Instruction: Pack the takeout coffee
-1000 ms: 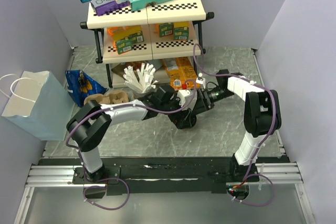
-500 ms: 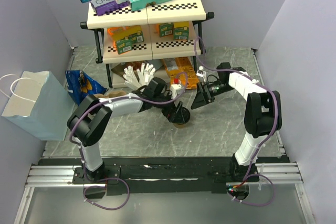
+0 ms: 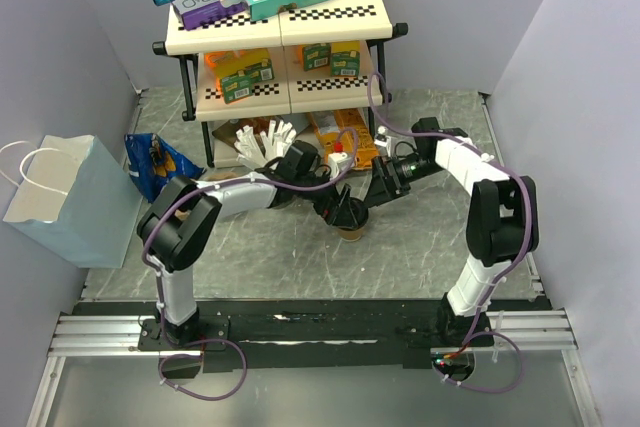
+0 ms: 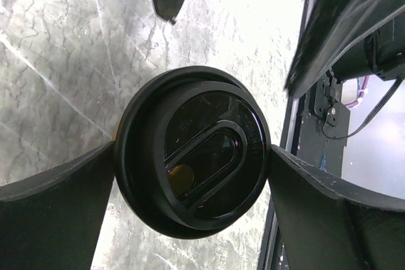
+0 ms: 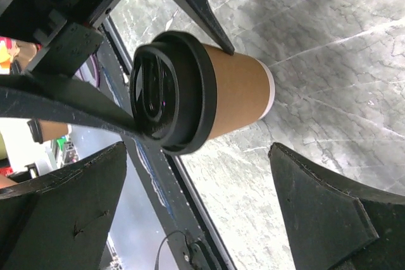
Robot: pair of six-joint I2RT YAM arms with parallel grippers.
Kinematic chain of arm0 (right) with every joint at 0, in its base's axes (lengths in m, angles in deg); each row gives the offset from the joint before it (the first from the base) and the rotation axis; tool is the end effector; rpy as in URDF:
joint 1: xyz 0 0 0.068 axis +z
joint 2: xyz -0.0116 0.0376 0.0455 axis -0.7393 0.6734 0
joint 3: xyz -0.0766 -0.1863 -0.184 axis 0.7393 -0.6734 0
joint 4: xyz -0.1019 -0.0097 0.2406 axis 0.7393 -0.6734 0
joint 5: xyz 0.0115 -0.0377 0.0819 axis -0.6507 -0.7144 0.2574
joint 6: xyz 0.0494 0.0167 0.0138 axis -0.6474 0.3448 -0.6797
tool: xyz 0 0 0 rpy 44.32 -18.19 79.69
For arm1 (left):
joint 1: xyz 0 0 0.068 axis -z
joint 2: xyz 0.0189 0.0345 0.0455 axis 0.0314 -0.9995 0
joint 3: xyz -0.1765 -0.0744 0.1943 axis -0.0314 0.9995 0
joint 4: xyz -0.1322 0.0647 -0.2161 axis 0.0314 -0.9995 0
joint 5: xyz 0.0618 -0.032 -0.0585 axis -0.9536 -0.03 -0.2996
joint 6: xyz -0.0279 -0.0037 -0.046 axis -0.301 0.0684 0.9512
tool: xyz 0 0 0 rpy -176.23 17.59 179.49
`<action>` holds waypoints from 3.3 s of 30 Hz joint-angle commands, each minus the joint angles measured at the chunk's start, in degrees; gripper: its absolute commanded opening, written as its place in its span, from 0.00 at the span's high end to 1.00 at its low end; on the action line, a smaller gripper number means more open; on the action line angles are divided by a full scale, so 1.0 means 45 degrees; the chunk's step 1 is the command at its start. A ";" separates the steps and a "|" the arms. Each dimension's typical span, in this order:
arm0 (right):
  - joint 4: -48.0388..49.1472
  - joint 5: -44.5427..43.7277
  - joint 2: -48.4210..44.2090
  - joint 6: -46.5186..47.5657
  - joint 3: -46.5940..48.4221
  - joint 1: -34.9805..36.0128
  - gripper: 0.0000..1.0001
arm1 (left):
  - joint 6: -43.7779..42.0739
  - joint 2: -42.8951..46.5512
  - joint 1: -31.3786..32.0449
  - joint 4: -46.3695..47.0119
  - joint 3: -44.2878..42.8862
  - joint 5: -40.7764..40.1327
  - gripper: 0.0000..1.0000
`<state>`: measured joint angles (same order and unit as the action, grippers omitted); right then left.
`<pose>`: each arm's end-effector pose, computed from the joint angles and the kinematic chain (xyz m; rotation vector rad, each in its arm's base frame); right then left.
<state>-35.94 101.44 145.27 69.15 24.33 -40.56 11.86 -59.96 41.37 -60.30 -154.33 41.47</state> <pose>0.3233 0.0701 0.2211 -0.7680 2.4425 1.3246 0.2930 -0.2754 0.1907 1.0465 2.0978 -1.3464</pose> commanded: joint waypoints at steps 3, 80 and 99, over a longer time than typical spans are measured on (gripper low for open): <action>0.0685 -0.0599 0.0596 -0.1043 0.0221 0.0703 0.00 | -0.0035 -0.0207 0.0210 0.0386 -0.0662 0.0438 0.01; 0.0745 -1.0697 -0.3095 0.9383 -0.0796 1.0411 0.32 | -0.0894 0.9285 -0.5863 -0.2544 -0.0409 -0.2454 0.01; 0.1328 -1.1828 -0.0221 1.0265 -0.1750 1.0997 0.86 | -0.0661 0.9071 -0.6489 -0.1978 -0.0213 -0.2102 0.01</action>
<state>-32.27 52.28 142.73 115.05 17.42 8.55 7.01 -18.89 12.83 -72.26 -154.13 30.47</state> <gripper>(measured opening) 0.141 0.995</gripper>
